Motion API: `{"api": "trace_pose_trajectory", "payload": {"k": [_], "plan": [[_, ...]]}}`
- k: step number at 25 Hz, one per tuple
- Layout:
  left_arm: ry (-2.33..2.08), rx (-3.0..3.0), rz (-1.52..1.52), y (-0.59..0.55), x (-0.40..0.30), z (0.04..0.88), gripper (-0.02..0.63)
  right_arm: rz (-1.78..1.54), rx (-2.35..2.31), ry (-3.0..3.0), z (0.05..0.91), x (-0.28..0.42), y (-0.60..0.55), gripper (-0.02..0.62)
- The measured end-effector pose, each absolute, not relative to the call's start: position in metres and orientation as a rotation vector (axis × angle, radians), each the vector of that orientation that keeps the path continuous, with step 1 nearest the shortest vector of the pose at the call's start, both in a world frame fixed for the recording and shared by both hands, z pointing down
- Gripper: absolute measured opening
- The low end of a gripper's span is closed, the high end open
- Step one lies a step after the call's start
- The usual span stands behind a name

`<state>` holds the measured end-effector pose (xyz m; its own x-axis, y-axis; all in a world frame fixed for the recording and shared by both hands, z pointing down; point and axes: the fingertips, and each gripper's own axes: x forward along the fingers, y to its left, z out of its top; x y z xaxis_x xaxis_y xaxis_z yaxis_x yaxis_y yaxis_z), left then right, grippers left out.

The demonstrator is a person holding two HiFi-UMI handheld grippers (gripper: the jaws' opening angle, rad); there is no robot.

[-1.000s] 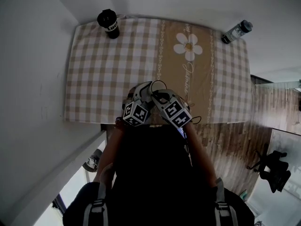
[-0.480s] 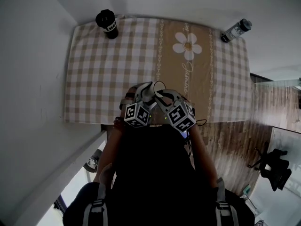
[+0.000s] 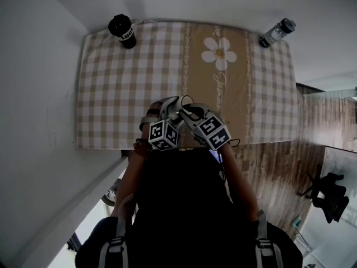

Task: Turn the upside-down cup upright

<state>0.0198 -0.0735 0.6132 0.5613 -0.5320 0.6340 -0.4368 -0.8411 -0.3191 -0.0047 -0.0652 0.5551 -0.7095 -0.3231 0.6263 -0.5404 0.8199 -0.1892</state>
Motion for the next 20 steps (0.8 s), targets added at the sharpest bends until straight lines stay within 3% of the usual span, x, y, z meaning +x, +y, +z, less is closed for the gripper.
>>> {"api": "trace_pose_trajectory", "payload": {"k": [3,8,20], "plan": [[0.852,-2.673,-1.134,-0.075,0.022,0.613,0.368,0.493,0.653,-2.371,0.563,-0.006,-0.069,0.081],[0.91,-2.707,-1.013,-0.075,0.02,0.612,0.371,0.762,0.642,-2.413,0.565,-0.004,-0.069,0.04],[1.044,-2.932,-0.896,-0.069,-0.002,0.647,0.38,0.801,0.578,-2.454,0.564,-0.001,-0.064,0.035]]}}
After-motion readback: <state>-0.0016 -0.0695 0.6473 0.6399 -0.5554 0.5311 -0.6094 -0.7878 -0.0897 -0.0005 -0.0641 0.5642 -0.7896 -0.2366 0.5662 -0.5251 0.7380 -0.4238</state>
